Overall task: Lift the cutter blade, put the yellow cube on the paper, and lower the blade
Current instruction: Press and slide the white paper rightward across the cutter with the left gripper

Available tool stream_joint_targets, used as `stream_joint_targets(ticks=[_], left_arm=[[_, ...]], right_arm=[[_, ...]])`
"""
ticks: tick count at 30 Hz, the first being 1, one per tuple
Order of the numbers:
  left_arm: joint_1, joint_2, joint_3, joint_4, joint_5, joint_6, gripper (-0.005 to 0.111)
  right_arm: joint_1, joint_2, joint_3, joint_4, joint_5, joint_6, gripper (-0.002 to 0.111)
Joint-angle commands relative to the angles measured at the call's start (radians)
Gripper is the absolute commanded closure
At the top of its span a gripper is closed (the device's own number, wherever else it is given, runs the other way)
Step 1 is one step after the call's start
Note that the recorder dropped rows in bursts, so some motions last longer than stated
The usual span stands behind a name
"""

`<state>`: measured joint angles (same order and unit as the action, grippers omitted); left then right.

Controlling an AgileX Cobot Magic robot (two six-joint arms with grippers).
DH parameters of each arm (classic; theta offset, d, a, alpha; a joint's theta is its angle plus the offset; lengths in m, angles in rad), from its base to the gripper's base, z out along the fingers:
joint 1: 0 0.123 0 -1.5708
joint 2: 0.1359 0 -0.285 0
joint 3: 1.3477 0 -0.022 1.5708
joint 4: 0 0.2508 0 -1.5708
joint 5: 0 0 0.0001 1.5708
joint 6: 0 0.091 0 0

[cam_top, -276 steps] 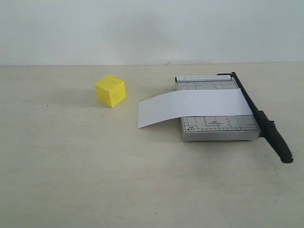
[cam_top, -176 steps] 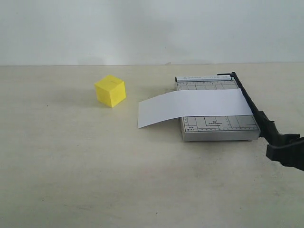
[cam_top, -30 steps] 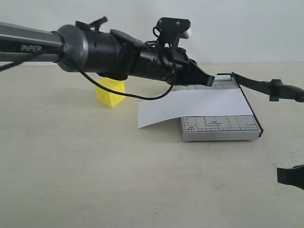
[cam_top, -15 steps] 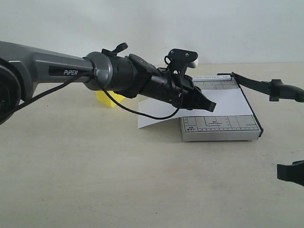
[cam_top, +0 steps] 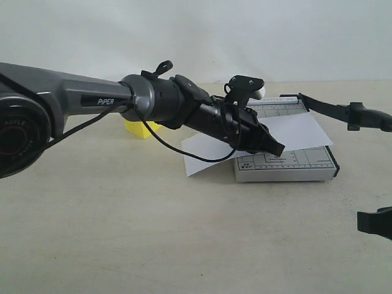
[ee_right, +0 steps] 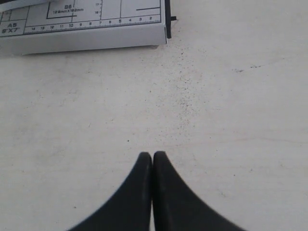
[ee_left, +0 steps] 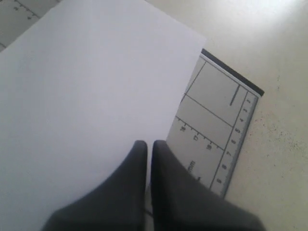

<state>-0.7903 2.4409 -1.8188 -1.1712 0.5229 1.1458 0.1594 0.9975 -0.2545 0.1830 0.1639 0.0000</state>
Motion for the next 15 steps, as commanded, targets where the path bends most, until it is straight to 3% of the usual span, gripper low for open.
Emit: stream_joint_targets(ticks=[1, 8, 15], left_arm=[[-0.002, 0.059, -0.060, 0.068, 0.084, -0.033, 0.102], [-0.002, 0.063, -0.124, 0.158, 0.219, -0.033, 0.102], [-0.002, 0.063, -0.129, 0.222, 0.172, -0.008, 0.102]], right_arm=[[0.001, 0.002, 0.006, -0.007, -0.010, -0.006, 0.108], [0.001, 0.002, 0.006, -0.007, 0.001, 0.000, 0.108], [0.001, 0.002, 0.006, -0.007, 0.001, 0.000, 0.108]])
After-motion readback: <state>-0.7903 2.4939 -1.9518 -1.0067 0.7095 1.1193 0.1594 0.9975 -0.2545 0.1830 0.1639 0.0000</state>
